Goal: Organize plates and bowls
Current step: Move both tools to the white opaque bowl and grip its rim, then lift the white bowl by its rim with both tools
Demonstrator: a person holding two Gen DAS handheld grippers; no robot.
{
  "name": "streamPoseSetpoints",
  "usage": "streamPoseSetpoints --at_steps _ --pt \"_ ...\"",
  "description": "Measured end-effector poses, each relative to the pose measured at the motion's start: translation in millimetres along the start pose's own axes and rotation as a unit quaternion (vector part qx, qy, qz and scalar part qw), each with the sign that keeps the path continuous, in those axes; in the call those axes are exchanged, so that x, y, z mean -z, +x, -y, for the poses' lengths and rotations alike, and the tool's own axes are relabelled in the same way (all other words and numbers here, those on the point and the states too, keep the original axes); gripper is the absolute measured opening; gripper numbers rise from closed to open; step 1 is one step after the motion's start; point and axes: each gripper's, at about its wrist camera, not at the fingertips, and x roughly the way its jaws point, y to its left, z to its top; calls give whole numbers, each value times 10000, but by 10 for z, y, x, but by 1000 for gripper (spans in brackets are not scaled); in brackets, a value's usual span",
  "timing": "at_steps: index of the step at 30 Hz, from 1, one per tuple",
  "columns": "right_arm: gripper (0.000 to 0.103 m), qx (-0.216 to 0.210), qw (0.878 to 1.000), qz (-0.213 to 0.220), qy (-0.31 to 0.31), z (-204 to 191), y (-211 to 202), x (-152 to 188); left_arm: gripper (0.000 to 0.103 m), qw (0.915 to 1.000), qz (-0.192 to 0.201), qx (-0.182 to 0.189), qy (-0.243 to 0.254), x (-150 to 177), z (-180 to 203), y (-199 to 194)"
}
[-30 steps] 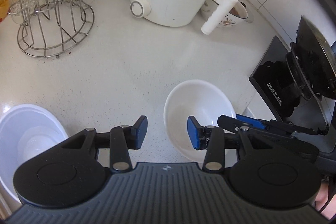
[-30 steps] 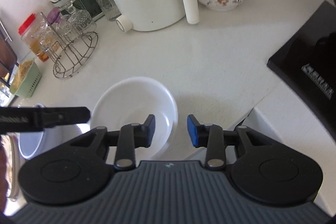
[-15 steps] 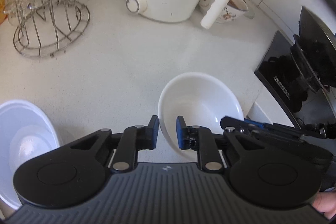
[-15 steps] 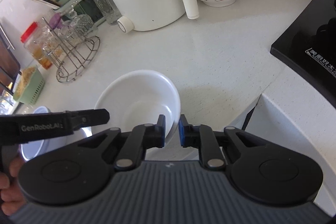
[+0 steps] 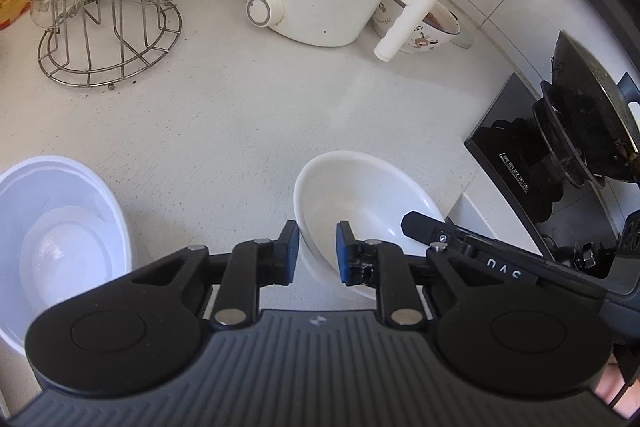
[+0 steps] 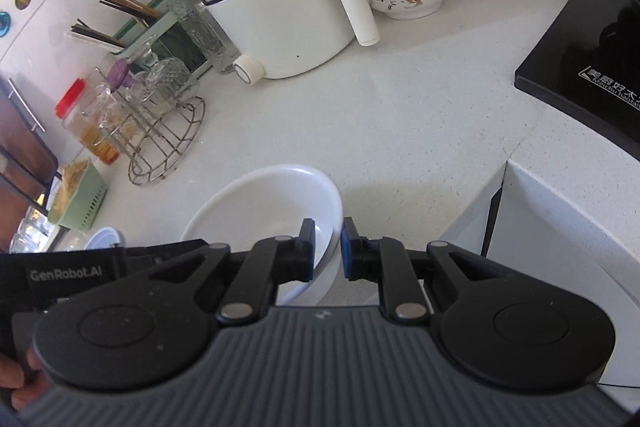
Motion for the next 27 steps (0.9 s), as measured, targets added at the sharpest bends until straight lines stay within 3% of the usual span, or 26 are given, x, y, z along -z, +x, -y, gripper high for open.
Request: streamPoseSetpoints --at_steps 8,14,27 --pt "16 -235 9997 -49 93 -63 -119 6 22 9994 73 159 -294 -4 -90 -304" --pt "17 -443 9990 -26 -12 -259 -342 -73 22 9968 263 114 -752 -46 -112 -682" --pt "17 -848 9961 63 -216 -629 -623 -353 22 9926 681 -81 -999 -188 -124 -1243"
